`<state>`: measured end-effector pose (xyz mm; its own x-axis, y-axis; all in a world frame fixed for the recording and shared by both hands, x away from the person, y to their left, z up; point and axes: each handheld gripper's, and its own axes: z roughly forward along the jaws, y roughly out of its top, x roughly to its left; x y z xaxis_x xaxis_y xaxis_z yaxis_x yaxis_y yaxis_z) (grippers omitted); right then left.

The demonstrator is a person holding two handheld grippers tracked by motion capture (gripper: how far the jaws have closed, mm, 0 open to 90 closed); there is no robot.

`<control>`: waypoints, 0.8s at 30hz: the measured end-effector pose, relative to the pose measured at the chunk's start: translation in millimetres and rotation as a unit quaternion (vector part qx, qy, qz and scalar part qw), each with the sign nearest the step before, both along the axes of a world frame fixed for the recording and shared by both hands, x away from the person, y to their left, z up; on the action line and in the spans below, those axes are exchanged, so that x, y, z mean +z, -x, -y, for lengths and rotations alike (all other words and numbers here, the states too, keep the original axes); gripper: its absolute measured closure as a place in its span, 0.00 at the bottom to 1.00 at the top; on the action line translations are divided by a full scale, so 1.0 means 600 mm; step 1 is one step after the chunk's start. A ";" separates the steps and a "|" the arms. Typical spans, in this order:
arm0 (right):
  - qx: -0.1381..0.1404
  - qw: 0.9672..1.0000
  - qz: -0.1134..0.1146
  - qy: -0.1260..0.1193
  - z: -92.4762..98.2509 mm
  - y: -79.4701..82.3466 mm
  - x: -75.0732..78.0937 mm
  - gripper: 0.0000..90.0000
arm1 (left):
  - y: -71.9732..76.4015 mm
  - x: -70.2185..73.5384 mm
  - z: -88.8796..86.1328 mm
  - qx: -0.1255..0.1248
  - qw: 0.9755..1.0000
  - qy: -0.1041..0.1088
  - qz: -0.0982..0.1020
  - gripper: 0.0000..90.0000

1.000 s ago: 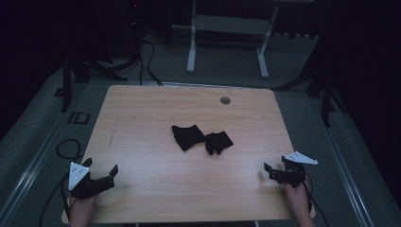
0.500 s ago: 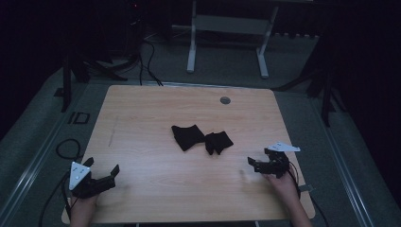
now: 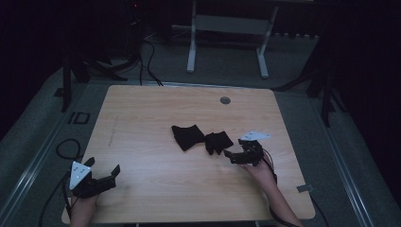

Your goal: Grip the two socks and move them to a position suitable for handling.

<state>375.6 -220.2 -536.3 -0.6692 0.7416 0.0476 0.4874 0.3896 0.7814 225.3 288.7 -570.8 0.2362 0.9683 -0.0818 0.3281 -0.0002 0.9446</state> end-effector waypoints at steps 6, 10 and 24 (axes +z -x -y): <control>0.008 1.000 0.004 -0.003 -0.050 -0.033 0.010 0.18 | -0.001 0.000 0.001 -0.003 1.000 0.000 -0.001 0.00; 0.005 1.000 -0.003 -0.009 -0.070 -0.053 0.009 0.20 | 0.000 0.000 0.002 -0.004 1.000 -0.001 -0.001 0.00; -0.002 0.998 -0.031 0.047 -0.104 -0.068 -0.043 0.40 | 0.003 0.002 0.004 -0.008 1.000 -0.002 -0.001 0.00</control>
